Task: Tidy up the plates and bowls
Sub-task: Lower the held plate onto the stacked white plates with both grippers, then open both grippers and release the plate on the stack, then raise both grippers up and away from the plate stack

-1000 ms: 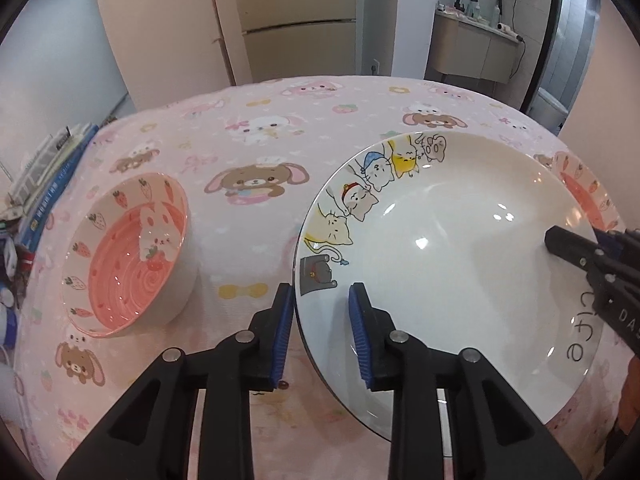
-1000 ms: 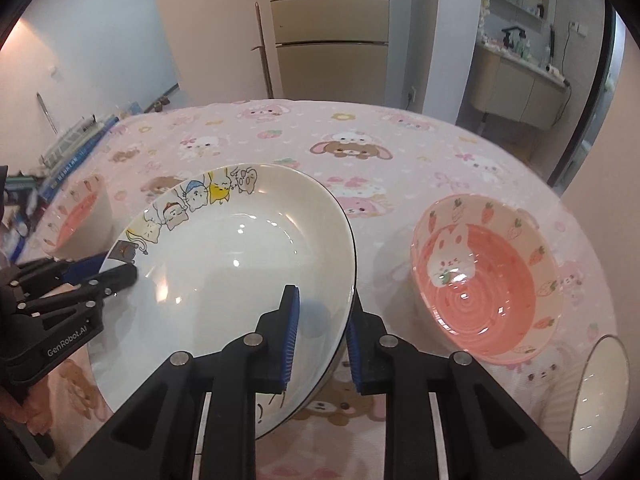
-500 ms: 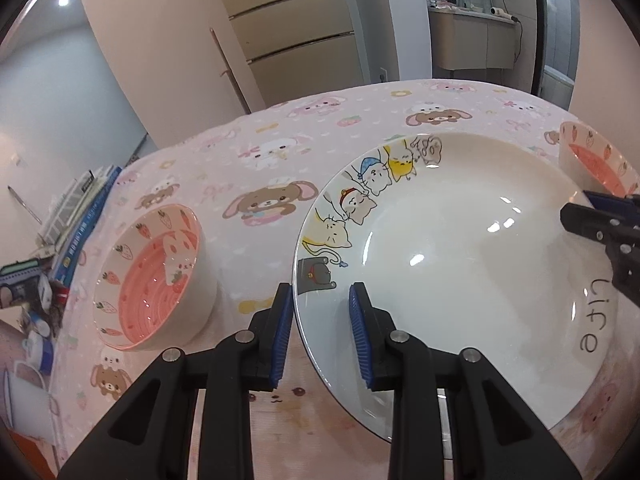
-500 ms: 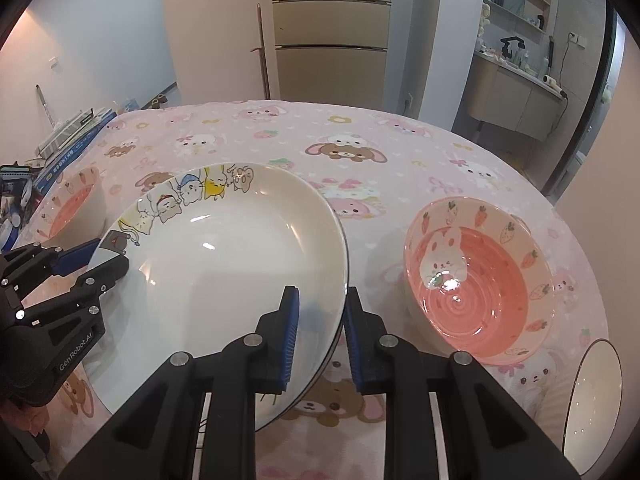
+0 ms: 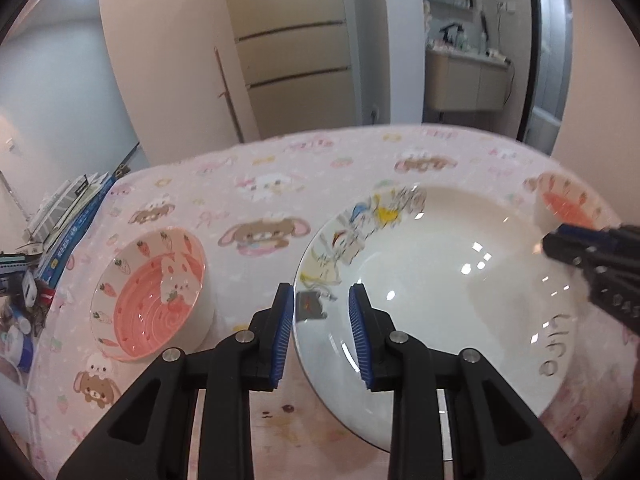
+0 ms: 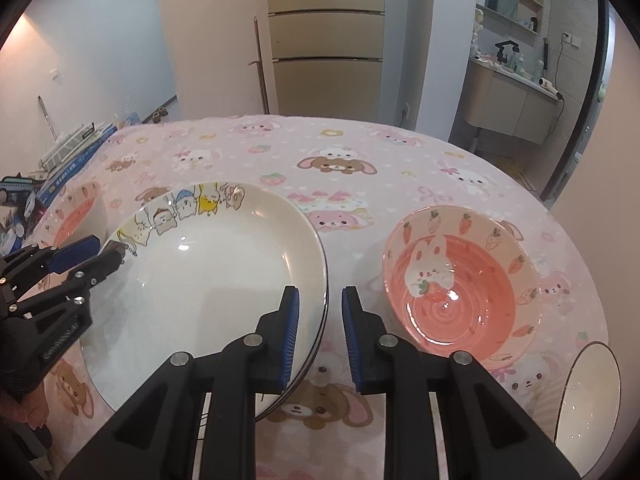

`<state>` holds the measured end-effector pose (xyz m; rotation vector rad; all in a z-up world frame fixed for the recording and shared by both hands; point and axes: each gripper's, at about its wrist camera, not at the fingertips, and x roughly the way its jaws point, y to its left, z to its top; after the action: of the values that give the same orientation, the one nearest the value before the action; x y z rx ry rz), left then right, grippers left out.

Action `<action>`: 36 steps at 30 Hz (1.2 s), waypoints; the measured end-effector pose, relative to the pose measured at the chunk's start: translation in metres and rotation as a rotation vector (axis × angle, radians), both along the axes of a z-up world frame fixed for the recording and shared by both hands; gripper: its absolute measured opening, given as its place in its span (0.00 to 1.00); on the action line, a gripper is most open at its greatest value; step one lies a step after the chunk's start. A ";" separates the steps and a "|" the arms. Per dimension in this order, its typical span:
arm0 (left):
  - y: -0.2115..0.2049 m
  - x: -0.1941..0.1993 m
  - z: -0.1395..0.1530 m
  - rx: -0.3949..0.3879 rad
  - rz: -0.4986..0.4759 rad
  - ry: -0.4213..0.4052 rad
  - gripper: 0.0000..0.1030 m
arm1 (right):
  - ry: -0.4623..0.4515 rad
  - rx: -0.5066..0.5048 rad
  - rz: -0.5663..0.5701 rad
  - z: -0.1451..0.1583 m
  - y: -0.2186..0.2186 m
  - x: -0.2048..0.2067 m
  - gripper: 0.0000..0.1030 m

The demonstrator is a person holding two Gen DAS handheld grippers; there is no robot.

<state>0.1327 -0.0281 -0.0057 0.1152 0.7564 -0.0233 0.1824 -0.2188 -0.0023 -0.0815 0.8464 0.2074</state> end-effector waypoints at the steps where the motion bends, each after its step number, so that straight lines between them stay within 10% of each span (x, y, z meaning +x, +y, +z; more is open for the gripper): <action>1: 0.000 -0.003 0.004 -0.012 -0.008 -0.024 0.26 | -0.006 0.006 -0.005 0.001 -0.001 0.000 0.23; 11: -0.005 -0.023 0.029 -0.041 -0.069 -0.254 0.83 | -0.151 0.069 0.000 0.019 -0.005 -0.013 0.23; 36: -0.006 -0.052 0.044 -0.116 -0.103 -0.451 0.95 | -0.344 0.128 -0.027 0.044 -0.010 -0.038 0.24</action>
<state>0.0806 -0.0343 0.0383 0.0452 0.2971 -0.1348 0.1447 -0.2293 0.0416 0.0149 0.4905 0.2147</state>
